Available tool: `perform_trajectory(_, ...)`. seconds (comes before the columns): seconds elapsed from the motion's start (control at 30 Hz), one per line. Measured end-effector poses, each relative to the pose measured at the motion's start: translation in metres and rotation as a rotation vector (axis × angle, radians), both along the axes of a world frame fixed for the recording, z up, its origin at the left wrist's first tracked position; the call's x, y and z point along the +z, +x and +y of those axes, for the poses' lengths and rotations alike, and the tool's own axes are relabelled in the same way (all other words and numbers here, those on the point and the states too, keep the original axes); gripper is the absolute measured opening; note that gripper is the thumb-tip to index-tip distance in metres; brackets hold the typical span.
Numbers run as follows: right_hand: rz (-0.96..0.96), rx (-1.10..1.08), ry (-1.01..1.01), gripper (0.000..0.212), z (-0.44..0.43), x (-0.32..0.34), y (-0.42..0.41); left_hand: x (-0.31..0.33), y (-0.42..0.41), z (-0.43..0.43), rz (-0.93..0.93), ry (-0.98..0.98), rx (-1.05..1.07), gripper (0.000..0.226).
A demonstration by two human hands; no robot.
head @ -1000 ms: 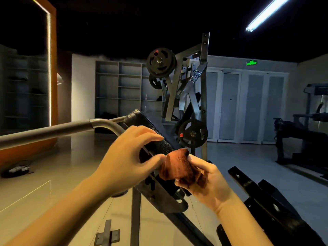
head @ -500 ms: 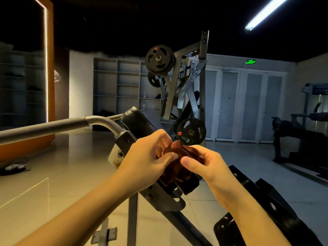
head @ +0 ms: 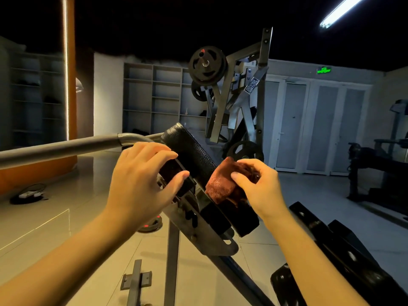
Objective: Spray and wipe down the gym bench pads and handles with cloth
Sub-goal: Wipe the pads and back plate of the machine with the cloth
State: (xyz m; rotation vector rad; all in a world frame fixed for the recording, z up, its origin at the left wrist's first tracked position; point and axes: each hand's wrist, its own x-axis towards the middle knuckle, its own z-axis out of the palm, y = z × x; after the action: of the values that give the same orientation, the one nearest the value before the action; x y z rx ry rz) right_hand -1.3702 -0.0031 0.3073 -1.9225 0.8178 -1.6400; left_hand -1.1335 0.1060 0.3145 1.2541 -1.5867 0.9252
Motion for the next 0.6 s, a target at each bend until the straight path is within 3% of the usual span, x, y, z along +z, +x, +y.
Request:
perform_trajectory(0.17,0.024,0.020,-0.210,0.025,-0.010,0.037,0.037,-0.025,0.016,-0.011,-0.002,0.091,-0.037,0.071)
perform_trajectory(0.27,0.180,-0.061,-0.410,0.021,-0.015,0.059,0.063,-0.028,0.020,-0.016,0.001,0.080,-0.024,0.081)
perform_trajectory(0.33,0.271,-0.158,-0.510,0.022,-0.020,0.057,0.073,-0.027,0.022,-0.019,0.007,0.071,-0.031,0.083)
perform_trajectory(0.5,0.275,-0.280,-0.643,0.032,-0.024,0.048,0.074,-0.031,0.023,-0.023,0.031,0.038,-0.055,0.081)
perform_trajectory(0.6,0.333,-0.333,-0.713,0.026,-0.016,0.051,0.077,-0.033,0.020,-0.025,0.056,0.030,-0.058,0.081)
